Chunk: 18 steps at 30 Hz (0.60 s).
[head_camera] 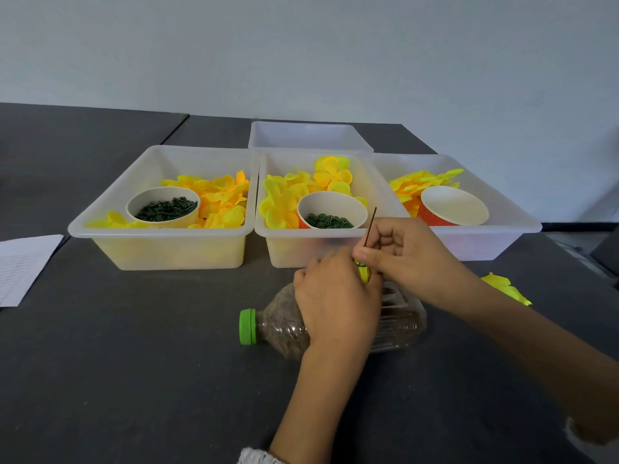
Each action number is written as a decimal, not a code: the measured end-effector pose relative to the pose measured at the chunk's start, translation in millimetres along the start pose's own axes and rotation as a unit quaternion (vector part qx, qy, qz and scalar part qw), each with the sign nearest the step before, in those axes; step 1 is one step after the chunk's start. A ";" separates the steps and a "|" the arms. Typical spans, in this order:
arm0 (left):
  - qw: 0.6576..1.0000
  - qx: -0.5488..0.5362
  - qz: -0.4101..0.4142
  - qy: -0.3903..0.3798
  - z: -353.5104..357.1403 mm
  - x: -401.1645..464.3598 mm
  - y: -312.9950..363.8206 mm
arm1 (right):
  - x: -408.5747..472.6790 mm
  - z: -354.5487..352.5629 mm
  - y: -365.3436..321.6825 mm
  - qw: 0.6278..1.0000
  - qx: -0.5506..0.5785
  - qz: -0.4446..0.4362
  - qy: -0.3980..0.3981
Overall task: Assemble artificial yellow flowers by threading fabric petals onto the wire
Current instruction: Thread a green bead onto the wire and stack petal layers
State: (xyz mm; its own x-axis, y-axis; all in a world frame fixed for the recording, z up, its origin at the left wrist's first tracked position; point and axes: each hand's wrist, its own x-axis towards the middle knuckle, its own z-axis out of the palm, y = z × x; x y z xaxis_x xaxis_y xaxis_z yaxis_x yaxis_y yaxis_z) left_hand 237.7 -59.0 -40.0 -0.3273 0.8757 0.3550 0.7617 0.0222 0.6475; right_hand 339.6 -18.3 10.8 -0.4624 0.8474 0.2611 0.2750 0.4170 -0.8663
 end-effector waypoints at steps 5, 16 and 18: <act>0.999 0.037 -0.008 -0.011 0.2 1.0 -0.1 | -0.8 -0.6 4.1 1.000 -0.010 0.000 -0.004; 0.998 0.050 -0.032 0.009 -0.7 0.6 3.9 | -6.2 5.3 10.9 1.000 0.011 -0.007 0.027; 0.998 0.048 -0.035 0.014 -2.0 -0.2 5.0 | -8.2 5.7 12.8 0.999 0.009 -0.003 0.030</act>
State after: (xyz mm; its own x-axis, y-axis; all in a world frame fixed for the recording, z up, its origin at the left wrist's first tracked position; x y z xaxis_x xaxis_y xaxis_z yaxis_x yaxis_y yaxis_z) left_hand 240.4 -60.0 -35.5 -0.3965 0.8565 0.3305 0.7860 0.1307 0.6042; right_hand 342.1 -21.8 -4.9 -0.4121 0.8631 0.2918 0.2570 0.4174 -0.8716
